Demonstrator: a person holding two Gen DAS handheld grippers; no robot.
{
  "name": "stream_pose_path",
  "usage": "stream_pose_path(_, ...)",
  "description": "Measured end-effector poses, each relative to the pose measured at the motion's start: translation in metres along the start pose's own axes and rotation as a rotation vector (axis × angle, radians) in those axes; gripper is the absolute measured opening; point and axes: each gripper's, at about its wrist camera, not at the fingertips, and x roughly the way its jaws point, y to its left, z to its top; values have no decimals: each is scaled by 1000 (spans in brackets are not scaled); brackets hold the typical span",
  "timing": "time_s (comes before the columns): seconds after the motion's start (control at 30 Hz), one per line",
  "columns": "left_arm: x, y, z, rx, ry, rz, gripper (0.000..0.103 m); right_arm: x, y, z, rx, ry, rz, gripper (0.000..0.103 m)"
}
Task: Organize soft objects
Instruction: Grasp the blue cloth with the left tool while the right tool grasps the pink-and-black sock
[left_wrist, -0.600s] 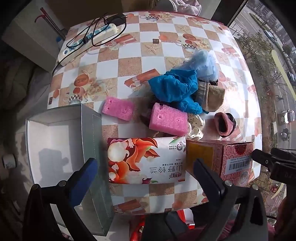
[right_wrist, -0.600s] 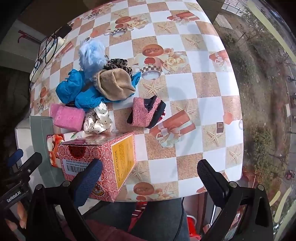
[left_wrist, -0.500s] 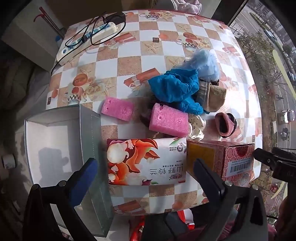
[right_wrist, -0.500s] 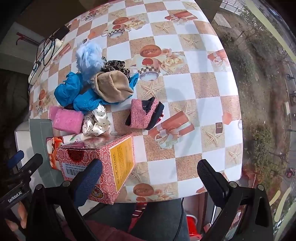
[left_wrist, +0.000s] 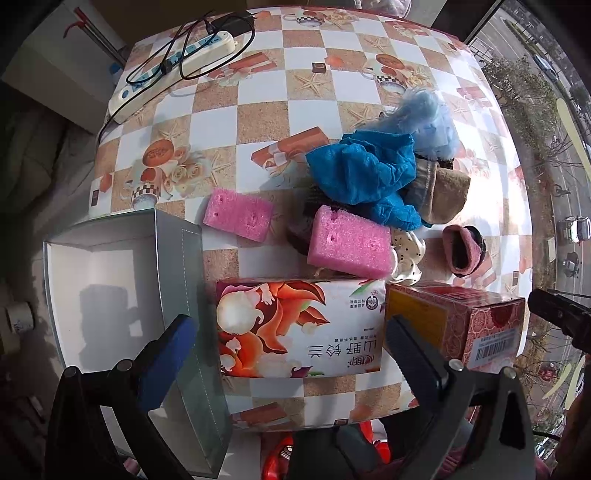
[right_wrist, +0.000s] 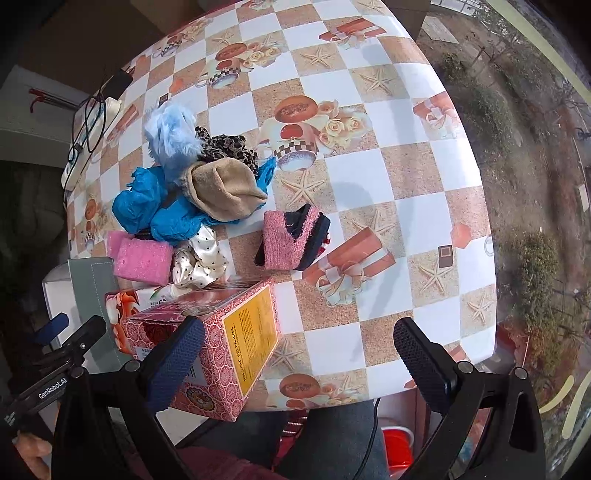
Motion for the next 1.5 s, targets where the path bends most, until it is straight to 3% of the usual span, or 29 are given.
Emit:
stream_pose_path(0.17, 2, -1, 10, 29, -11, 26, 103, 5, -6, 6, 24, -7, -21, 103)
stream_pose_path(0.97, 38, -37, 77, 116, 4, 36, 103, 61, -16, 36, 92, 115, -41, 103)
stream_pose_path(1.5, 44, -35, 84, 110, 5, 54, 103, 81, -20, 34, 109, 164, -33, 103)
